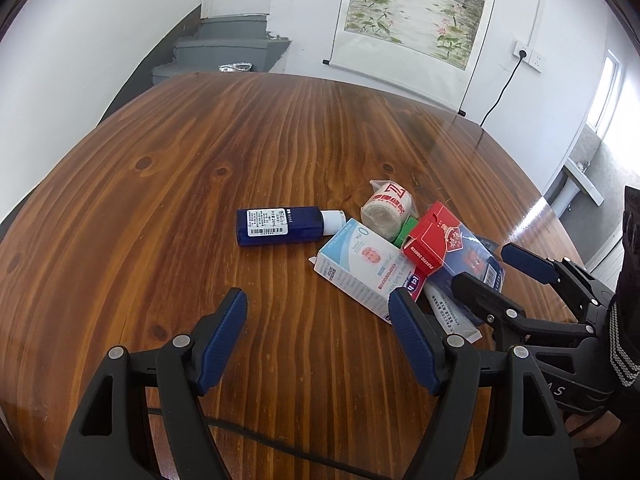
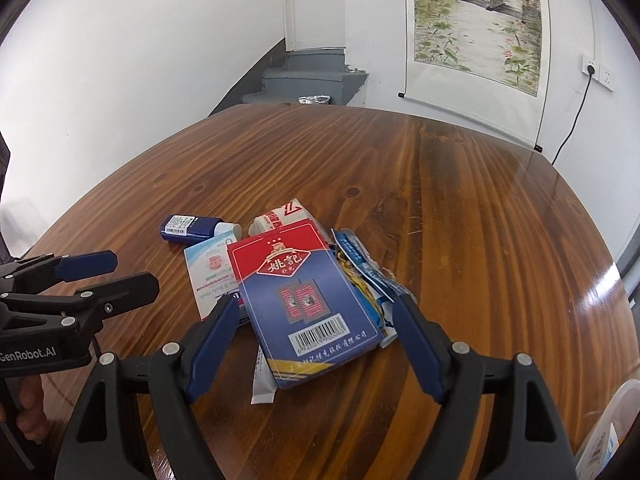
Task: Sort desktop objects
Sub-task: 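Move both open grippers back over the pile of items on the table, then close right gripper on the red-and-blue card box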
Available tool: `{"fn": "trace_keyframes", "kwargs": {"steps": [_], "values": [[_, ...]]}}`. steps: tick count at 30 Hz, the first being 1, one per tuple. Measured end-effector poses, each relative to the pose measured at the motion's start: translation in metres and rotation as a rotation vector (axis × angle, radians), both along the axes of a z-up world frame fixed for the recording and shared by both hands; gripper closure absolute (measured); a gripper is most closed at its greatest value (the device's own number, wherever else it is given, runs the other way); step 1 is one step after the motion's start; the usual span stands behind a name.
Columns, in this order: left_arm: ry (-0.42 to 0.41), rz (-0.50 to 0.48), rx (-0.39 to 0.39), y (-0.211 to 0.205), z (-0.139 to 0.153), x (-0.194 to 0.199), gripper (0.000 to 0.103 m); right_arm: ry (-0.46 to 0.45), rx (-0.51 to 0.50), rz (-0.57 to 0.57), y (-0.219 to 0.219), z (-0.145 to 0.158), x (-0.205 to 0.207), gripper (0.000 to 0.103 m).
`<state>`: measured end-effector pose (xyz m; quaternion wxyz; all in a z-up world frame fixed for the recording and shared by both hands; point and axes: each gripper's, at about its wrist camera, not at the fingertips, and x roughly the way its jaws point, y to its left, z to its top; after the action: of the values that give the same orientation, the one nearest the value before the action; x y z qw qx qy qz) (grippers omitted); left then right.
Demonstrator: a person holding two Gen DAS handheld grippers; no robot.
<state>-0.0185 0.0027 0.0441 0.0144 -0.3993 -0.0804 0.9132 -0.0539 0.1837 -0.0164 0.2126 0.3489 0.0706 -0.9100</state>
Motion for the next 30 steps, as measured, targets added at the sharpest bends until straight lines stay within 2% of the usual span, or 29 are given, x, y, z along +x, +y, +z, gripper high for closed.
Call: {"fn": "trace_keyframes", "kwargs": {"steps": [10,14,23,30], "values": [[-0.021,-0.001,-0.020,0.004,-0.007,-0.004,0.026,-0.033,0.037,0.029,-0.010,-0.012,-0.016,0.021],[-0.023,-0.001,-0.020,0.005,-0.009,-0.005,0.026,-0.033,0.049,0.020,-0.009,-0.013,-0.016,0.029],[-0.036,-0.017,-0.021,0.016,-0.012,-0.014,0.026,-0.047,0.069,-0.083,0.005,-0.012,-0.019,0.031],[-0.045,-0.045,-0.047,0.033,-0.014,-0.022,0.026,-0.056,0.026,-0.119,0.024,-0.006,-0.015,0.032]]}}
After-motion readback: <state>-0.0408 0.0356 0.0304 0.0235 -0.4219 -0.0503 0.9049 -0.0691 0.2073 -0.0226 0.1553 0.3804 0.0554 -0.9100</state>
